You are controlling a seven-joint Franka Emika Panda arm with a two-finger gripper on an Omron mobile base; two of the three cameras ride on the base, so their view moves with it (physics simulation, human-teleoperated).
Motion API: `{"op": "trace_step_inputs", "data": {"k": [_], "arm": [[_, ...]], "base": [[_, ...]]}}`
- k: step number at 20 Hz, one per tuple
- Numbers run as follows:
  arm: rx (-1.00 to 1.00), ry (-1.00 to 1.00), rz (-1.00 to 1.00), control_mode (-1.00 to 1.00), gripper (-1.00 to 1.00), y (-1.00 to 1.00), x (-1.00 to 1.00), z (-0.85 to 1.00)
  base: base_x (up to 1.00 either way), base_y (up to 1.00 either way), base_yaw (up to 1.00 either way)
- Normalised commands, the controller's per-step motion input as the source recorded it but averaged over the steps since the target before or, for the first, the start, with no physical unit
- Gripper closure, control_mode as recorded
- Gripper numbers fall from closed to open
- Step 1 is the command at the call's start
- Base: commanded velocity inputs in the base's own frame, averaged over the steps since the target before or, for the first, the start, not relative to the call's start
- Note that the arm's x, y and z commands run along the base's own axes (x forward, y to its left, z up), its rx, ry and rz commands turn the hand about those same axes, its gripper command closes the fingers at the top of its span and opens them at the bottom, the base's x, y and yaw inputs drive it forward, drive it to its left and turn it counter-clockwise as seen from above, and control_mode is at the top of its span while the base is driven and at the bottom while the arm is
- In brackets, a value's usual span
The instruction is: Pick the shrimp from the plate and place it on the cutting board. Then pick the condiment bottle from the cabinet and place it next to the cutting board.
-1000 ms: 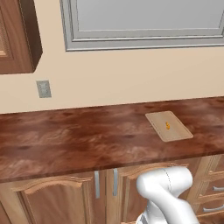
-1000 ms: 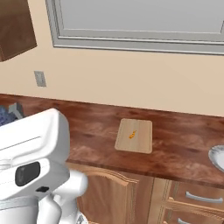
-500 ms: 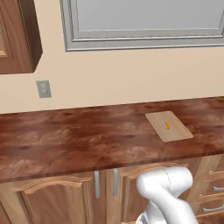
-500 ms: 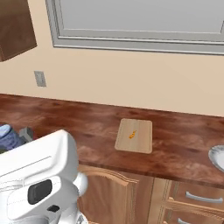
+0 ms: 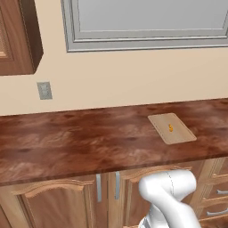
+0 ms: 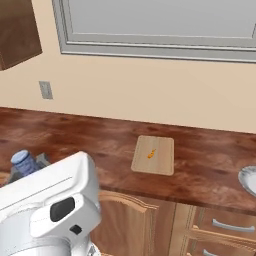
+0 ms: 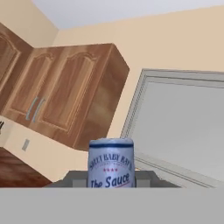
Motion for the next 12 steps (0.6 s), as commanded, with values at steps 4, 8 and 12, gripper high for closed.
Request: {"op": "trace_step_inputs", "data": {"k": [4,8,12], "arm": [[0.0,0.0,-0.01,-1.0,1.0,0.06,0.45,-0.29],[0.0,0.0,0.0,-1.0,1.0,0.0,0.47,-0.31],[0.0,0.0,0.0,-1.0,1.0,0.0,0.44,-0.41]], "base": [[0.0,0.0,0.0],[0.0,0.0,0.0],[0.0,0.0,0.0]]}}
